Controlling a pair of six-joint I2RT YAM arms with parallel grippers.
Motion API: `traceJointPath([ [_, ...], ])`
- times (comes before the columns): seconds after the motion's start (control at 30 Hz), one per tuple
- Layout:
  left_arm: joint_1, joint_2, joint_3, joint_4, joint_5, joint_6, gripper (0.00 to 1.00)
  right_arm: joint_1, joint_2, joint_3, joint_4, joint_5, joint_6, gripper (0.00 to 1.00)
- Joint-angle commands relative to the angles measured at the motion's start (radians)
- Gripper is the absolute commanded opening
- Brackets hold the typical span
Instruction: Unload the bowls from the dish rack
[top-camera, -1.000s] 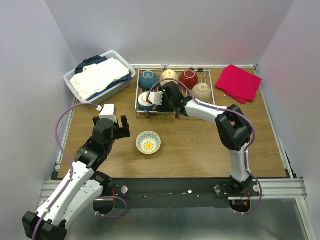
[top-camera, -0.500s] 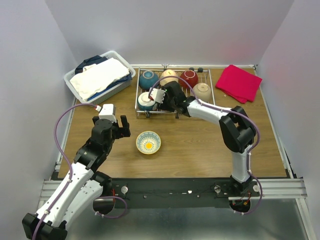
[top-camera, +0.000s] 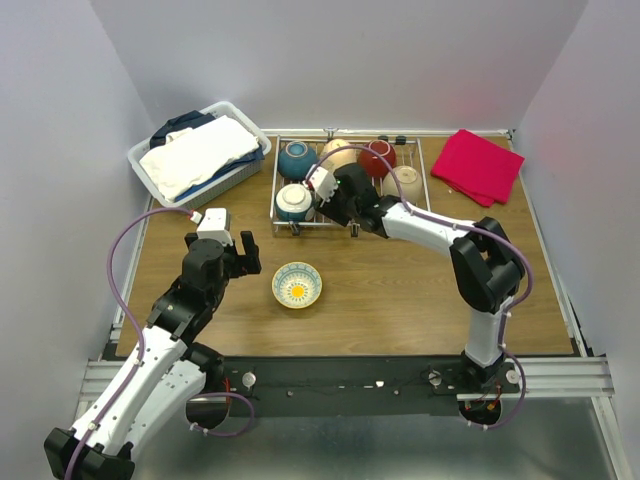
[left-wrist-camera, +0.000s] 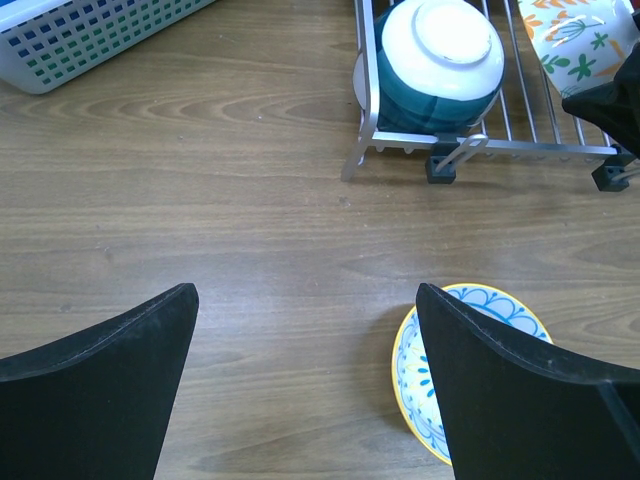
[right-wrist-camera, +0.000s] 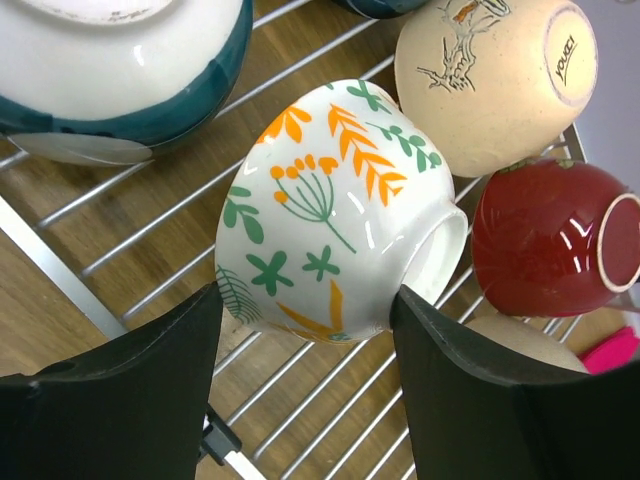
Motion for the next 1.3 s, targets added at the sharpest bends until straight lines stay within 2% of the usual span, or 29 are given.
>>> traceJointPath([
  [0.0, 0.006, -0.012, -0.014, 0.020, 0.018, 0.010, 0.99, -0.008, -0.060, -0.016, 0.105, 0.054, 0.182, 0.51],
  [0.43, 0.007, -0.009, -0.014, 0.022, 0.029, 0.008, 0.99, -0.090, -0.102, 0.027, 0.103, 0.066, 0.632, 0.46],
  [0.6, 0.007, -0.004, -0.012, 0.023, 0.040, 0.010, 0.99, -0.121, -0.122, 0.032, 0.094, 0.029, 0.738, 0.46],
  [0.7, 0.007, -0.001, -0.014, 0.025, 0.043, 0.006, 0.99, -0.129, -0.120, 0.033, 0.093, -0.003, 0.732, 0.47],
  [0.83, 0.007, 0.002, -0.012, 0.025, 0.044, 0.006, 0.99, -0.129, -0.100, 0.056, 0.042, -0.093, 0.635, 0.56],
  [1.0, 0.007, 0.003, -0.012, 0.025, 0.041, 0.010, 0.99, -0.129, -0.095, 0.059, 0.005, -0.070, 0.680, 0.72],
  [1.07, 0.007, 0.002, -0.012, 0.025, 0.043, 0.008, 0.99, -0.136, -0.094, 0.059, 0.004, -0.047, 0.756, 0.80],
  [1.13, 0.007, 0.003, -0.012, 0.023, 0.043, 0.008, 0.99, -0.161, -0.092, 0.058, 0.004, -0.053, 0.880, 0.84],
  [1.23, 0.007, 0.002, -0.012, 0.025, 0.044, 0.008, 0.99, -0.208, -0.076, 0.071, -0.001, -0.165, 1.047, 0.85],
  [1.27, 0.007, 0.003, -0.012, 0.023, 0.046, 0.006, 0.99, -0.218, -0.062, 0.076, -0.009, -0.205, 1.090, 0.89],
])
